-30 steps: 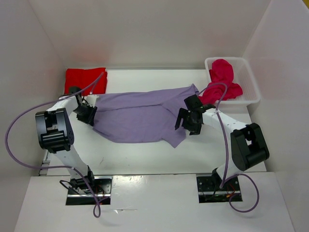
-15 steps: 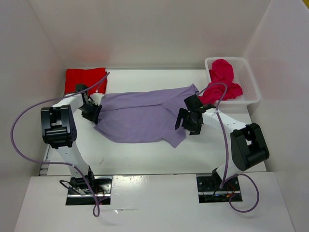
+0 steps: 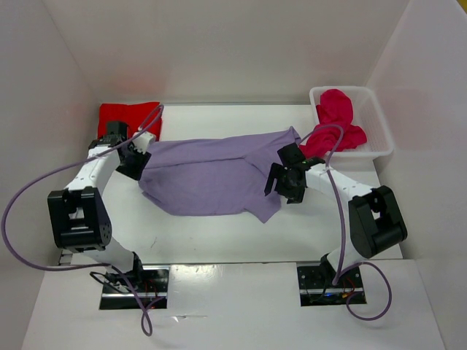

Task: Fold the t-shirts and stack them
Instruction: Grap the side of the flattened tshirt closest away from the robot with both arms

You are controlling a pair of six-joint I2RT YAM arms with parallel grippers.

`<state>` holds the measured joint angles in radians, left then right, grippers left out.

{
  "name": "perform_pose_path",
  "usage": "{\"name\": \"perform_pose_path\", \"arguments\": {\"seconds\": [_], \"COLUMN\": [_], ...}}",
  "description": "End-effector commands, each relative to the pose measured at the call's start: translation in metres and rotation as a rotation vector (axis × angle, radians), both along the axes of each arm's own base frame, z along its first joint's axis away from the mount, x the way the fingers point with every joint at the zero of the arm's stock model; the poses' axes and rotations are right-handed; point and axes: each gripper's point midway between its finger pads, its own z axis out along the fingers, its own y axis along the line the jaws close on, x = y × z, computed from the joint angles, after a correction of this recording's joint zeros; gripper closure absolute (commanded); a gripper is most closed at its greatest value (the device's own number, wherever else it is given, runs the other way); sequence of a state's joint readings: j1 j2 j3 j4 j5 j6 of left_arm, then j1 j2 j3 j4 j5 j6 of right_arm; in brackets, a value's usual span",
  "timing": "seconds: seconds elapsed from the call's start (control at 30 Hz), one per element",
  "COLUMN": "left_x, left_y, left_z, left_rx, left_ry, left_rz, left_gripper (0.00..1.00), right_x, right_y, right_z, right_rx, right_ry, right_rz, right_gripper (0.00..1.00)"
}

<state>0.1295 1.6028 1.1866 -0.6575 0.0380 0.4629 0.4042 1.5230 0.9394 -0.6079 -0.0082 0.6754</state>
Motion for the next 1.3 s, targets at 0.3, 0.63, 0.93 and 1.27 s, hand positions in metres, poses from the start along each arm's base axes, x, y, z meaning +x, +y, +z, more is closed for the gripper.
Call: {"name": "perform_pose_path", "arguments": {"seconds": [0.3, 0.63, 0.93, 1.27], "left_x": [-0.070, -0.042, -0.031, -0.019], "left_y": [-0.018, -0.019, -0.019, -0.014], "left_z": [-0.068, -0.081, -0.082, -0.092], "left_rx": [-0.133, -0.199, -0.301, -0.289], "left_ry": [0.337, 0.292, 0.261, 0.249], "left_rz": [0.061, 0.132, 0.171, 0.192], "left_gripper": [0.56, 0.52, 0.49, 0.49], "right_x": [0.005, -0.001, -0.001, -0.003], "right_y": [-0.002, -0.006, -0.006, -0.012], "right_z": [0.012, 0.009, 0.012, 0.008], "right_rx": [-0.011, -0.014, -0.010, -0.040], "right_ry": [-0.059, -0.055, -0.063, -0.047], "right_rz": [-0.012, -0.032, -0.033, -0.064], "right_gripper": [0.11, 0.11, 0.11, 0.11]}}
